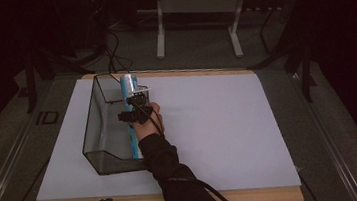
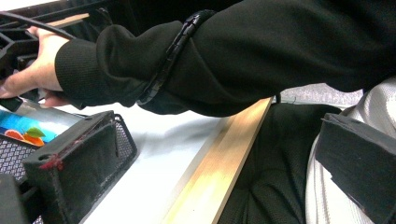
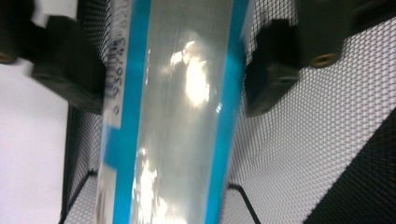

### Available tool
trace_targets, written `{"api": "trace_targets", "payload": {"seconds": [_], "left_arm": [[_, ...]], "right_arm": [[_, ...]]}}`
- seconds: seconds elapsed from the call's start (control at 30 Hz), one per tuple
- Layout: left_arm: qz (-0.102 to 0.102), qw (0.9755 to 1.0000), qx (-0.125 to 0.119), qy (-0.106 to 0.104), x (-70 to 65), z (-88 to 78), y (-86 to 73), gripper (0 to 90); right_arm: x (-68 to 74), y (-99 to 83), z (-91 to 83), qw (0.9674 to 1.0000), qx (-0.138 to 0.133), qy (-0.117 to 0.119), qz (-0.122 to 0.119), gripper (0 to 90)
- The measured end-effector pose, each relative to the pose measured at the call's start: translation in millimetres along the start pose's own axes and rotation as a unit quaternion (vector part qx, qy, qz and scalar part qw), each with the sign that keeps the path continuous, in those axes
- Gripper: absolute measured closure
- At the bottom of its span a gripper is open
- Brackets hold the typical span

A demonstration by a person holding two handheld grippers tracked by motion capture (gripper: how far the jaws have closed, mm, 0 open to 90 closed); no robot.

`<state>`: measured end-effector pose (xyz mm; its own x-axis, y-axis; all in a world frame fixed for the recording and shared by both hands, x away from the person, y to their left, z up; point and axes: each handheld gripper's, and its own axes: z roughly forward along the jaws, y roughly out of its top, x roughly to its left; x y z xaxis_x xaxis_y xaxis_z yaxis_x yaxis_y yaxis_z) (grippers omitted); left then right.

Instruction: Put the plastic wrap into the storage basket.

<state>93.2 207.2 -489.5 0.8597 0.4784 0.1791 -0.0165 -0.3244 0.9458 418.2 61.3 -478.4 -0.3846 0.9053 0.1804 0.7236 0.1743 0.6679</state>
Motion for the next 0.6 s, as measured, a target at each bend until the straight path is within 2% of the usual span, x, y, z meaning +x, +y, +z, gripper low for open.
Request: {"api": "trace_targets", "payload": {"seconds": [0.03,0.1,0.13,0.2,0.23,0.33,0.37,0.43,0.5,0.6], "left_arm": [[0.001,1.0000,0.002,0.000,0.2,0.3,-0.1,0.1],[0.001,1.0000,0.003,0.000,0.0,0.3,-0.1,0.1],[0.001,1.0000,0.002,0.000,-0.1,0.2,0.0,0.1],[0.001,1.0000,0.003,0.000,0.0,0.4,-0.2,0.1],[0.001,1.0000,0.004,0.000,-0.1,0.6,-0.3,0.1],[0.001,1.0000,0.005,0.000,-0.2,0.8,-0.4,0.1],[0.001,1.0000,0.005,0.001,-0.2,0.9,-0.4,0.1],[0.001,1.0000,0.006,0.001,0.1,1.4,-0.6,0.1],[0.001,1.0000,0.007,0.001,0.0,1.8,-0.9,0.1],[0.001,1.0000,0.008,0.001,-0.2,2.1,-0.9,0.1]], "right_arm": [[-0.2,3.4,-6.3,0.9998,-0.009,0.014,-0.009,12.6],[-0.4,4.5,-9.1,0.9997,-0.012,0.016,-0.013,12.3],[-2.9,7.3,-17.7,0.9992,-0.023,0.021,-0.025,10.6],[-6.1,8.8,-23.2,0.9989,-0.023,0.018,-0.037,10.6],[-9.0,9.1,-26.9,0.9985,-0.026,0.024,-0.043,10.6],[-12.2,9.1,-30.6,0.9980,-0.028,0.029,-0.049,10.8],[-22.8,7.8,-43.5,0.9938,-0.044,0.037,-0.095,13.6],[-29.7,6.3,-51.0,0.9915,-0.049,0.052,-0.109,13.2],[-38.3,4.2,-59.6,0.9899,-0.053,0.057,-0.119,12.6],[-52.6,1.1,-71.8,0.9895,-0.051,0.059,-0.122,11.8]]}}
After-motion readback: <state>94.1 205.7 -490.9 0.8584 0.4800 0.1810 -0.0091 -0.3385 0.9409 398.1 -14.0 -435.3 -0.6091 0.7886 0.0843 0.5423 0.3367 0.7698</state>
